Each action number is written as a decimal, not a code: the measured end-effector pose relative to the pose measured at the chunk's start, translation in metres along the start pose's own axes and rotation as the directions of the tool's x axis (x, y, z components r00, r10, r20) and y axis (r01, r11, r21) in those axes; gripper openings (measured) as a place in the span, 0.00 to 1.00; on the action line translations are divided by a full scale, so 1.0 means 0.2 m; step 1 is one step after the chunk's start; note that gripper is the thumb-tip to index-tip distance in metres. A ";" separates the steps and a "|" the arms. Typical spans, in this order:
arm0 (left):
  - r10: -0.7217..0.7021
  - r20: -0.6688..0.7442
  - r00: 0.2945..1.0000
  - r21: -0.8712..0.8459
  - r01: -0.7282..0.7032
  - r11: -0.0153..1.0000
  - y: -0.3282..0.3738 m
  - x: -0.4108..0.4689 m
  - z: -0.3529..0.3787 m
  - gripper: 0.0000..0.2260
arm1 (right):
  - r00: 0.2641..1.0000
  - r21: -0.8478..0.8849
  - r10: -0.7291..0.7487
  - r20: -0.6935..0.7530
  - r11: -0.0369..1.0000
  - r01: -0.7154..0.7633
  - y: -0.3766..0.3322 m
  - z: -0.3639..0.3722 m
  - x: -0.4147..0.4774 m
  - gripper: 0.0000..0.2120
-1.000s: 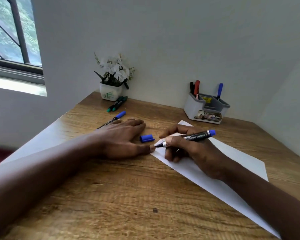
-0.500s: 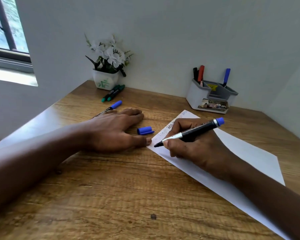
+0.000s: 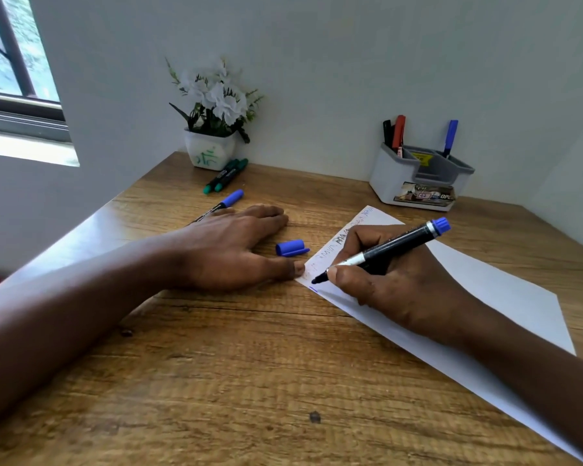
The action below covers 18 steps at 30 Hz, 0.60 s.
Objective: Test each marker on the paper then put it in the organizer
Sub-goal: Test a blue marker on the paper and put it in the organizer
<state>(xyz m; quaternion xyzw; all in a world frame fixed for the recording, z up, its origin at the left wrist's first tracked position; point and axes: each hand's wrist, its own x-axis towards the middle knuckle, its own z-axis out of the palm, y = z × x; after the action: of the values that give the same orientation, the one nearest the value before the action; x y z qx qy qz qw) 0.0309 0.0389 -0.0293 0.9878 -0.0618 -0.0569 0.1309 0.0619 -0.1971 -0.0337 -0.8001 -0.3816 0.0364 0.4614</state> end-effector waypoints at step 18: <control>0.001 0.013 1.000 0.002 -0.001 1.000 -0.01 0.01 0.00 0.45 | 1.000 -0.043 -0.008 -0.025 0.999 0.007 0.00 0.01 0.00 0.08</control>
<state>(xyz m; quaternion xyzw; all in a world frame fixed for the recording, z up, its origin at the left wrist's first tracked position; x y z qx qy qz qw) 0.0334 0.0409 -0.0302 0.9876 -0.0633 -0.0633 0.1294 0.0611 -0.1958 -0.0342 -0.8088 -0.3795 0.0162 0.4490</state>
